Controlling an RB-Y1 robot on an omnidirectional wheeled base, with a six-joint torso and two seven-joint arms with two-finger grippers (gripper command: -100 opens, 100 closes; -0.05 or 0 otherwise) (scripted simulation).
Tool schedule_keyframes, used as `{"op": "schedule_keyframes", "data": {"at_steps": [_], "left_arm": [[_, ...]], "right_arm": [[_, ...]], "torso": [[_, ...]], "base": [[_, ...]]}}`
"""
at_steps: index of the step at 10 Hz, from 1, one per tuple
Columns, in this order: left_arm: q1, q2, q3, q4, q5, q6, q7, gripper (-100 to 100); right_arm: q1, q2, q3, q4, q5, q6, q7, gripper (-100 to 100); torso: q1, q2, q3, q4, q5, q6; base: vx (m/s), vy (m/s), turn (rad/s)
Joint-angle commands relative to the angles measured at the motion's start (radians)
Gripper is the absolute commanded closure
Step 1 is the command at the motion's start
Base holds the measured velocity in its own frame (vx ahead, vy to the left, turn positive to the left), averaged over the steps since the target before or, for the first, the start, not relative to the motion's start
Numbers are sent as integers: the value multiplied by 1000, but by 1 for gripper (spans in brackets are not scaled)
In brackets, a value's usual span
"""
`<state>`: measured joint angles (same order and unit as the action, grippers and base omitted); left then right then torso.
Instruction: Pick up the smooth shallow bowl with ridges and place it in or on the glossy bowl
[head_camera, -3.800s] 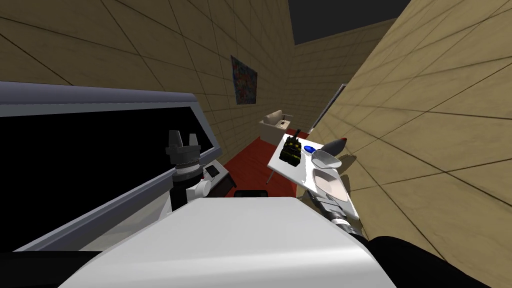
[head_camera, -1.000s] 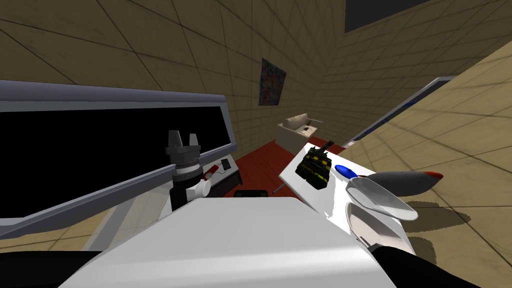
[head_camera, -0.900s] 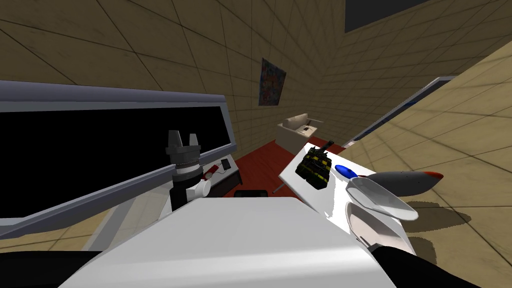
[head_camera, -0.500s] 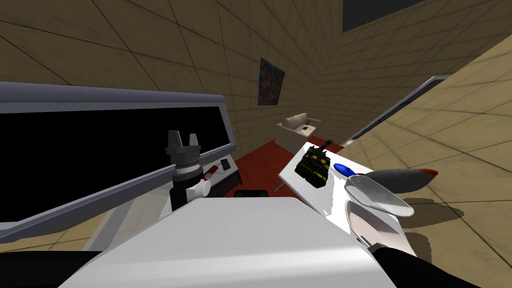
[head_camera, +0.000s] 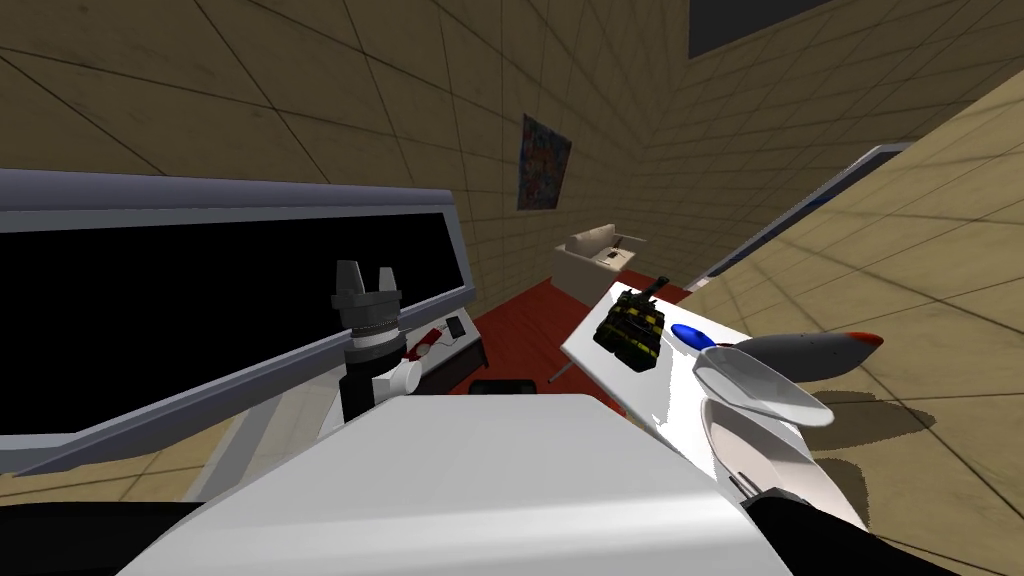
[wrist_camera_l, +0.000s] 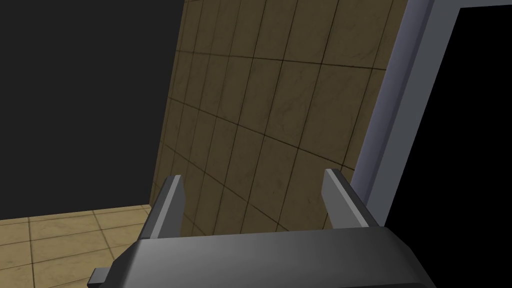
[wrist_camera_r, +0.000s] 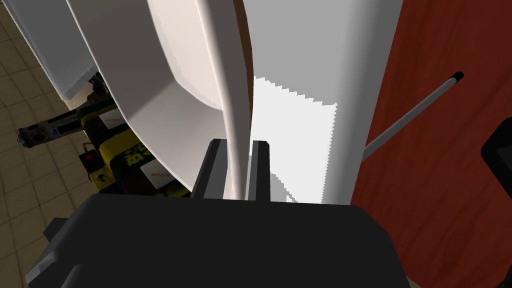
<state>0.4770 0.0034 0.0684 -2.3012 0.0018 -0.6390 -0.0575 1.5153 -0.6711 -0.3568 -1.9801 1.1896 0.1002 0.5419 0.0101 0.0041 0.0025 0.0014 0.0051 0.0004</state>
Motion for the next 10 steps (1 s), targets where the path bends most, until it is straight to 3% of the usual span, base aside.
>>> {"op": "schedule_keyframes", "data": {"at_steps": [1, 7, 10], "left_arm": [[0, 0, 0, 0, 0, 0, 0, 0], [0, 0, 0, 0, 0, 0, 0, 0], [0, 0, 0, 0, 0, 0, 0, 0]], "right_arm": [[9, 2, -31, 2, -11, 3, -7, 100], [92, -26, -177, 17, -120, 16, -60, 100], [147, -51, -256, 38, -181, 7, -97, 100]], "torso": [[0, 0, 0, 0, 0, 0], [5, -4, -2, 0, 3, 0], [-3, -3, -1, 0, 3, 1]], "base": [[-31, 114, 25], [-7, 132, 91], [-5, 22, 77]]}}
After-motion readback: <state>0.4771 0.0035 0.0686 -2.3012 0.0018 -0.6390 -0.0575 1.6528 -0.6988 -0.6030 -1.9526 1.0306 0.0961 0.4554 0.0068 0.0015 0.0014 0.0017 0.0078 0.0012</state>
